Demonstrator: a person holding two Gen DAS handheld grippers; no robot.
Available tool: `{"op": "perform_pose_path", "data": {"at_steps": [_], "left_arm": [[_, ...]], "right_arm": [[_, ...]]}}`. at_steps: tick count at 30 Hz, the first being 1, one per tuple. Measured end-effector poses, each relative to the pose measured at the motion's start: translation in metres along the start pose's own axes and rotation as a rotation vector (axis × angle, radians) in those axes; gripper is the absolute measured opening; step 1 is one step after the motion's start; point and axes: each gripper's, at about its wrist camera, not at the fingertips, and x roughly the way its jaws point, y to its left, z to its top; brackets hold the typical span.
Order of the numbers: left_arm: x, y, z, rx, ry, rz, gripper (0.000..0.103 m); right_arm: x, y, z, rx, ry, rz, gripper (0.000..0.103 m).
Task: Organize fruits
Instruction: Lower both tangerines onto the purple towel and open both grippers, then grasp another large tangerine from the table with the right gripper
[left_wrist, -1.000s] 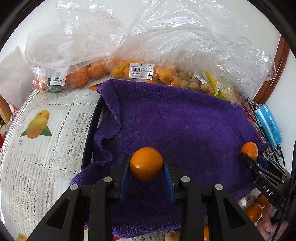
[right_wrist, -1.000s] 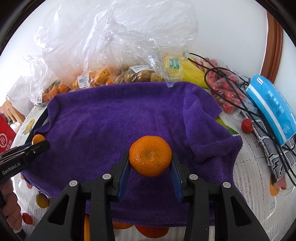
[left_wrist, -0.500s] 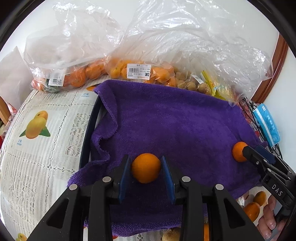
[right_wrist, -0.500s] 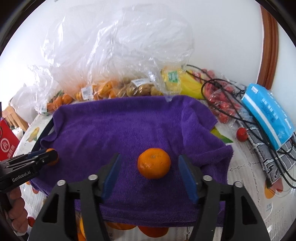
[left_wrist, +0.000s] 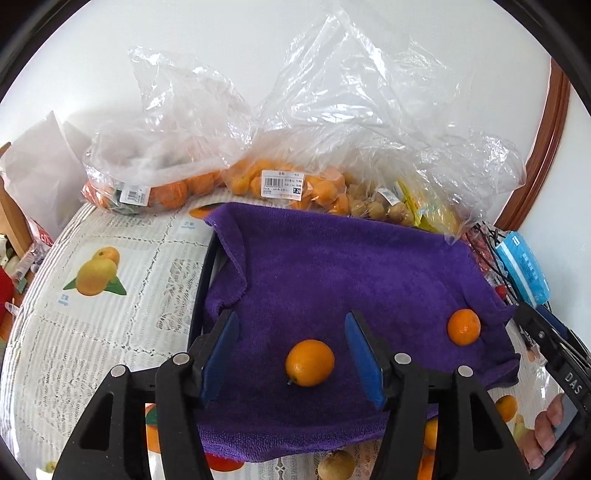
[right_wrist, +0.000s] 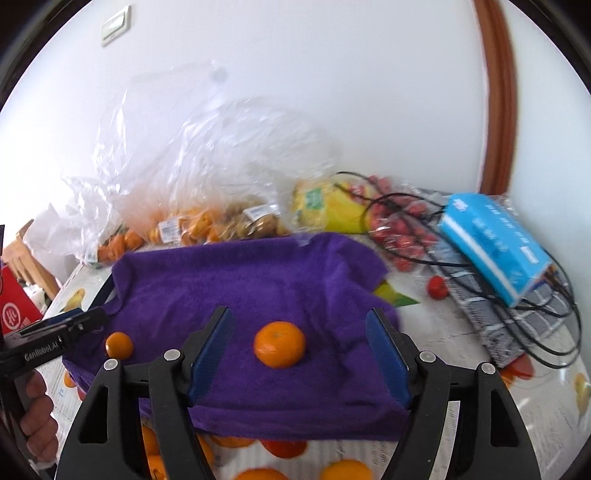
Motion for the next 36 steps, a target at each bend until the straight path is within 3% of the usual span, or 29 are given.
{"op": "perform_pose_path", "data": {"at_steps": [8, 10, 13, 21, 24, 36], "left_arm": [[0.002, -0.001, -0.001, -0.005, 0.008, -0.003, 0.059], [0.001, -0.001, -0.001, -0.003, 0.004, -0.004, 0.060], [0.001, -0.002, -0.001, -0.005, 0.004, -0.005, 0.061], [0.002, -0.001, -0.002, -0.011, 0.016, -0.003, 0.061], [-0.002, 0.000, -0.002, -0.014, 0.012, -0.005, 0.061], [-0.032, 0.011, -0.028, -0.024, 0.035, -0.040, 0.061]], "right_arm": [[-0.015, -0.042, -0.030, 0.082, 0.092, -0.021, 0.067], [-0.015, -0.048, -0.042, 0.087, 0.126, -0.017, 0.054], [-0.013, -0.049, -0.058, 0.086, 0.166, -0.001, 0.047], [-0.006, -0.038, -0.085, 0.050, 0.221, -0.001, 0.042], [-0.005, -0.037, -0.088, 0.046, 0.221, -0.013, 0.036], [-0.036, -0.031, -0.091, 0.053, 0.175, -0.017, 0.036]]}}
